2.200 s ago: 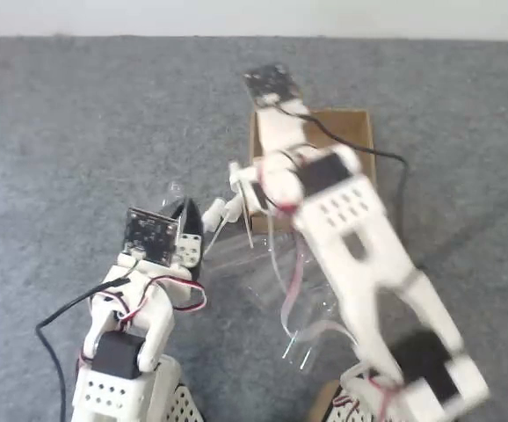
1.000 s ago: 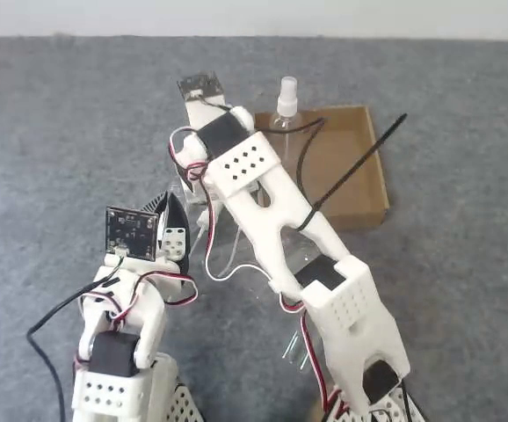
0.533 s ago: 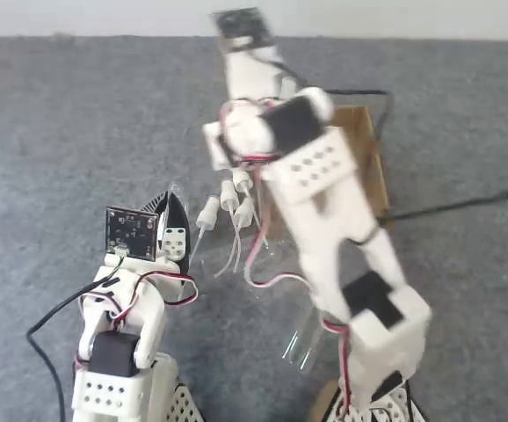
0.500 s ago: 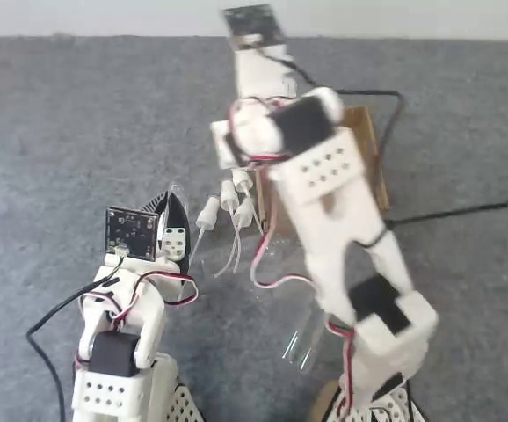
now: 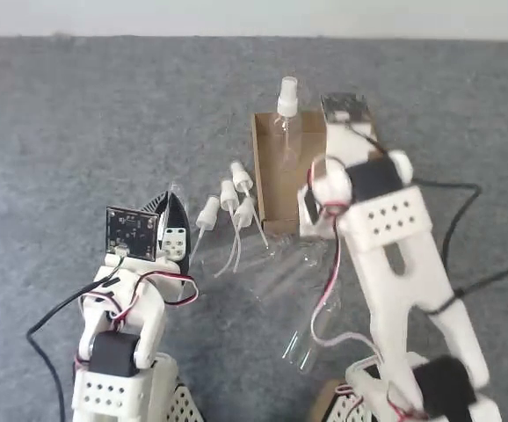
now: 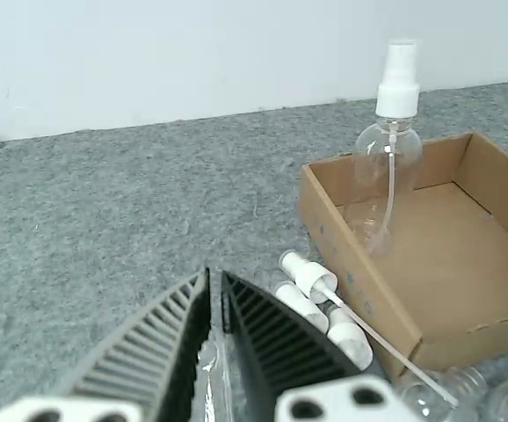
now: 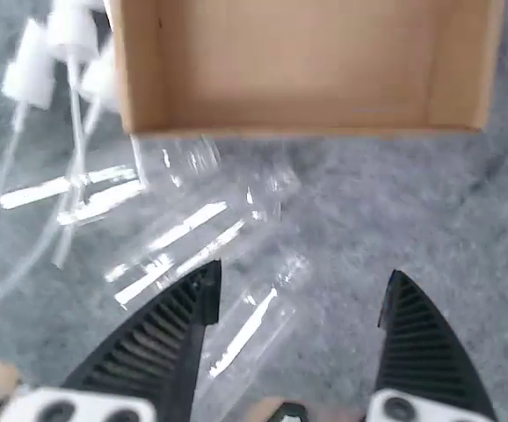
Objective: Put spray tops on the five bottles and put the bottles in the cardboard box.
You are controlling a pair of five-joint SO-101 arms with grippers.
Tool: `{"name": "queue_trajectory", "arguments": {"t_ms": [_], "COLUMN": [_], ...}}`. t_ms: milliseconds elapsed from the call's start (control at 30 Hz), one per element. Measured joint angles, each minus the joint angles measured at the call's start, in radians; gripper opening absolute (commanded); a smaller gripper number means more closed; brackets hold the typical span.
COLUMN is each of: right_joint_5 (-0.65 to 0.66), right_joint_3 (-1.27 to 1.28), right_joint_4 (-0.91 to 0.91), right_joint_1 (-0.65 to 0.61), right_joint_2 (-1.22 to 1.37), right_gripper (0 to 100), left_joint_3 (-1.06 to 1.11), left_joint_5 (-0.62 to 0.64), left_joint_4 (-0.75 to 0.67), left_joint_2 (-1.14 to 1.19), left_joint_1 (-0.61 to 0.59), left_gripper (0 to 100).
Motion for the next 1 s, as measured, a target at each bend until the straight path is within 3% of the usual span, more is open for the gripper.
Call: {"name": "queue_trajectory", "arguments": {"t_ms": [333,1000], "right_joint_5": [0.124,0.097], "right_joint_3": [0.482,0.695], "right_joint_4": [-0.201,-0.381], "right_joint_1": [-0.072,-0.189], "right_joint_2": [-0.075,-0.087], "right_gripper": [24.8,24.7], "left_joint_3": [0.000,0.000], "left_joint_5": [0.000,0.000], "left_joint_4": [0.000,-0.020], "left_joint_2": [0.000,0.000], "left_joint_1": [0.000,0.000], "left_gripper": [1,1]}}
